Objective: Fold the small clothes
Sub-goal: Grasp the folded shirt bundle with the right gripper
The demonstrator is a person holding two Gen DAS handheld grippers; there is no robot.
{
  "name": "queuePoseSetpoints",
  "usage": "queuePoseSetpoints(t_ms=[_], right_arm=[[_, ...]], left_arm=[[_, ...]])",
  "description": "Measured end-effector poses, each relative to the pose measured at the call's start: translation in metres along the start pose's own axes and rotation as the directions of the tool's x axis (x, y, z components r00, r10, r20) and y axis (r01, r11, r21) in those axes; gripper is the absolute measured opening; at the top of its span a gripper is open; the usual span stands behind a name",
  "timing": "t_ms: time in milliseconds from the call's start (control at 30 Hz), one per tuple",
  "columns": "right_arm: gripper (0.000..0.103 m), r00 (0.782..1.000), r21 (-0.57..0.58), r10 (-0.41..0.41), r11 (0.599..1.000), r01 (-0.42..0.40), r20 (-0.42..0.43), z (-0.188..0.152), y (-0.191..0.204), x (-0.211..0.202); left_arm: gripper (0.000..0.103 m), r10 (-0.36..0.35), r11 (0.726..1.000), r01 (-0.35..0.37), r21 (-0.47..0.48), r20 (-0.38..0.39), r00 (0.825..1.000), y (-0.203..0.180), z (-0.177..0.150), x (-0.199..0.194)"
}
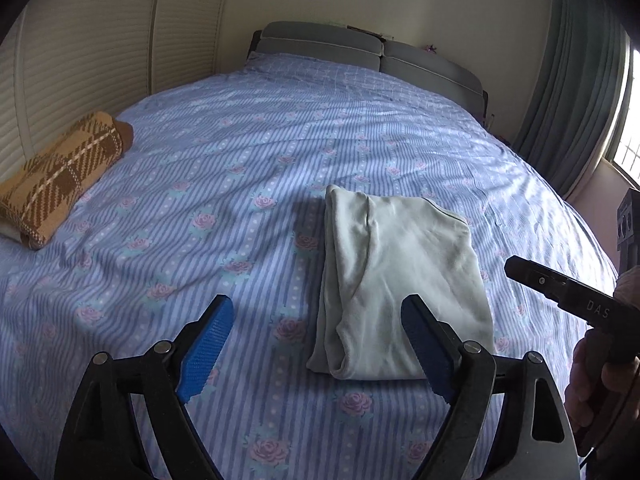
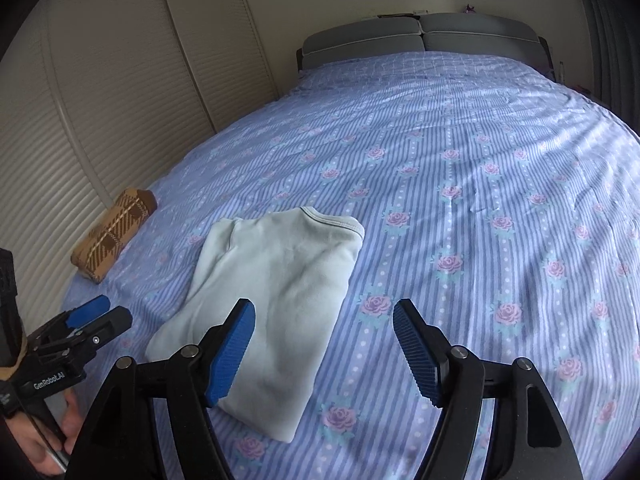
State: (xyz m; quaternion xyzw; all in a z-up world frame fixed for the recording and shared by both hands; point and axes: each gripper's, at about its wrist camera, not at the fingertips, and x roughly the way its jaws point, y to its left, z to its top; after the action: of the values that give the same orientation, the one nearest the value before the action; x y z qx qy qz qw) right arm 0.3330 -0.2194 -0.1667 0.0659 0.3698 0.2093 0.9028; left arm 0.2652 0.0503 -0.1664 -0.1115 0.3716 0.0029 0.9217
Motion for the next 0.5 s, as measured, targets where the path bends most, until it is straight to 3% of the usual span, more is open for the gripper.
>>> queuePoseSetpoints(t_ms=[200,367,500], right_arm=[[0.07,0.995,0.047,0.063,0.997,-0.06,-0.083,0.01,-0.017,0.034],[0.064,0.988,0.067,0.11,0.992,-0.104,-0.11,0.01,-0.022,0.053],[0.062,0.981,0.066,0.134,0.99,-0.126,-0.139,0.013,-0.026,0.069]], left_arm=[[0.084,-0.046,0.995,0.037,-0.097,-0.086,0.995,0.008,-0.011,0.025],[0.074,-0.092,0.99,0.076,-0.122,-0.13,0.987,0.007,-0.017,0.04],[0.075,-0.092,0.991,0.077,-0.113,-0.134,0.987,0.007,-0.022,0.049]])
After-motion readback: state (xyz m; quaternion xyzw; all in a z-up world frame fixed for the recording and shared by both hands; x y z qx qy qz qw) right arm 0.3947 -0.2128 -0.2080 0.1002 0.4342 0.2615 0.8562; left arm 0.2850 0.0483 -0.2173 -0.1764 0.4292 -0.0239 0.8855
